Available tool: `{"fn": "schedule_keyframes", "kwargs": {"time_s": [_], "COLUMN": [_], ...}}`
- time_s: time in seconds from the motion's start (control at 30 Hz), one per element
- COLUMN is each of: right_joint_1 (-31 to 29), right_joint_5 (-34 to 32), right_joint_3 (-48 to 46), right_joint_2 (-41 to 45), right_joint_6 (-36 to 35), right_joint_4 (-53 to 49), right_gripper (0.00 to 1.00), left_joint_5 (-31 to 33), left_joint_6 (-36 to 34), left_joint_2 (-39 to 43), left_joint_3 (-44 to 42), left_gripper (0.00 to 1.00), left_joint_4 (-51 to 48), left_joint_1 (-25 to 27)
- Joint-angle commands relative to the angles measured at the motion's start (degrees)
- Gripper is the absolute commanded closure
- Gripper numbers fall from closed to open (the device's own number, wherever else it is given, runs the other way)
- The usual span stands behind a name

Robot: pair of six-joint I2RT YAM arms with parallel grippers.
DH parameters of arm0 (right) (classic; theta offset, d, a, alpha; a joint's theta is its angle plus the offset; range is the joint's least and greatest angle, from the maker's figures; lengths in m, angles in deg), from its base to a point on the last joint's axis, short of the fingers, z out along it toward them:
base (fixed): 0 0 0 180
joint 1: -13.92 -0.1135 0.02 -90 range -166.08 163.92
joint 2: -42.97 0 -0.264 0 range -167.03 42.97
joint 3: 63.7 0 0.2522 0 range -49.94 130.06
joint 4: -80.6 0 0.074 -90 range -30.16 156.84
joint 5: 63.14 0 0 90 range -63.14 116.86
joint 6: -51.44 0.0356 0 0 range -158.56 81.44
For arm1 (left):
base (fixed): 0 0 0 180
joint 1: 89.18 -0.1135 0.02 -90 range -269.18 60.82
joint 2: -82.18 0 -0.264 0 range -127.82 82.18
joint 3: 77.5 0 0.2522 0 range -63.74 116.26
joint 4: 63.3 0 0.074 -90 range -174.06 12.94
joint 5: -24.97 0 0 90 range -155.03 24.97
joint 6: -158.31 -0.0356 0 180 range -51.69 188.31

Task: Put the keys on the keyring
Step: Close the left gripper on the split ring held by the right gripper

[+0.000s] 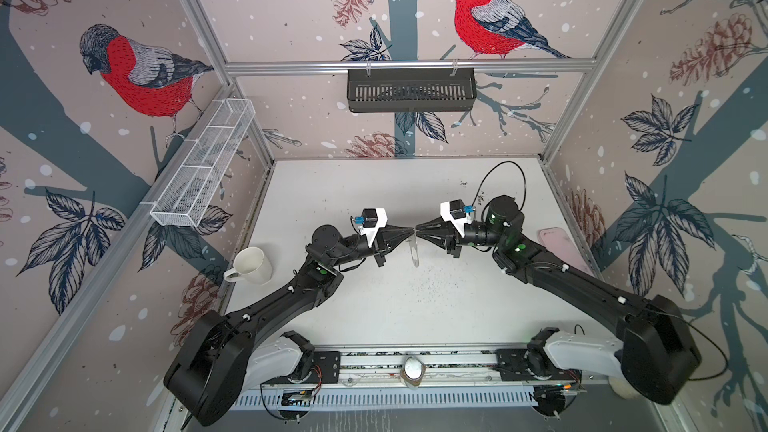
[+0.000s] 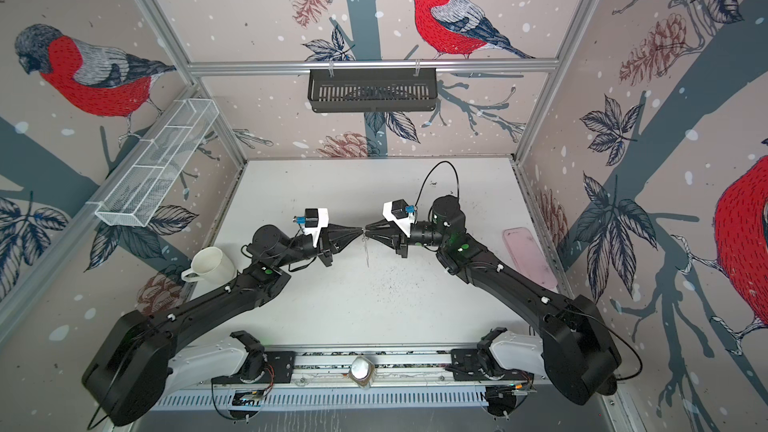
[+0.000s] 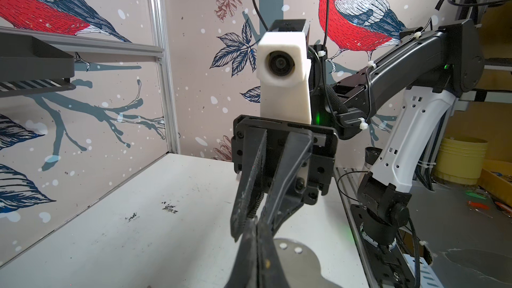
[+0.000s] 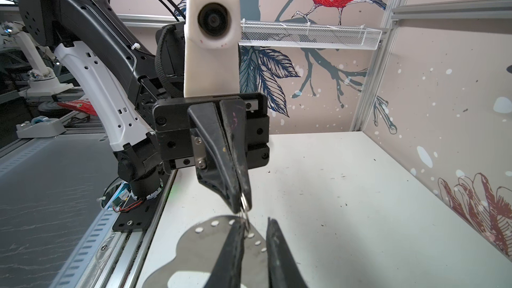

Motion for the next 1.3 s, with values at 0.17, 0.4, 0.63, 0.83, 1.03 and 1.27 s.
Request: {"fn": "schedule_keyframes", "kwargs": {"time_s": [0.17, 0.4, 0.63, 0.83, 1.03, 1.27], "right_joint_1": [-0.74, -1.07, -1.01, -0.92, -1.0, -1.68], "right_joint_5": [2.03, 2.82, -2.18, -9.23, -14.89, -17.68], "right_joint_3": [1.36, 2.07, 7.36, 12.22, 15.02, 19.93], "right_joint_2": [-2.02, -2.24, -2.21, -2.7, -2.56, -3.44], "right_joint_6": [1.72, 0.26, -7.63, -14.02, -16.69, -21.45], "right_joint_4": [3.35, 1.44, -13.94, -26.92, -32.76, -41.5], "right_gripper": [0.85, 1.0, 1.0, 1.0, 1.0, 1.0], "left_joint_5": [-0.61, -0.12, 4.4, 11.69, 17.2, 13.97], "left_joint_6": [2.15, 2.82, -0.1, -6.96, -10.94, -15.83], "left_joint_2": [-1.6, -2.72, -0.54, 5.63, 12.14, 10.47], "left_joint_3": [-1.09, -1.4, -0.57, 1.59, 2.31, 8.57], "left_gripper": [1.0, 1.0, 0.83, 0.65, 0.64, 0.8], "left_joint_4": [9.59, 11.28, 2.17, -14.36, -25.32, -38.29], "left_joint_1": [0.07, 0.05, 0.07, 0.02, 0.0, 0.03]}}
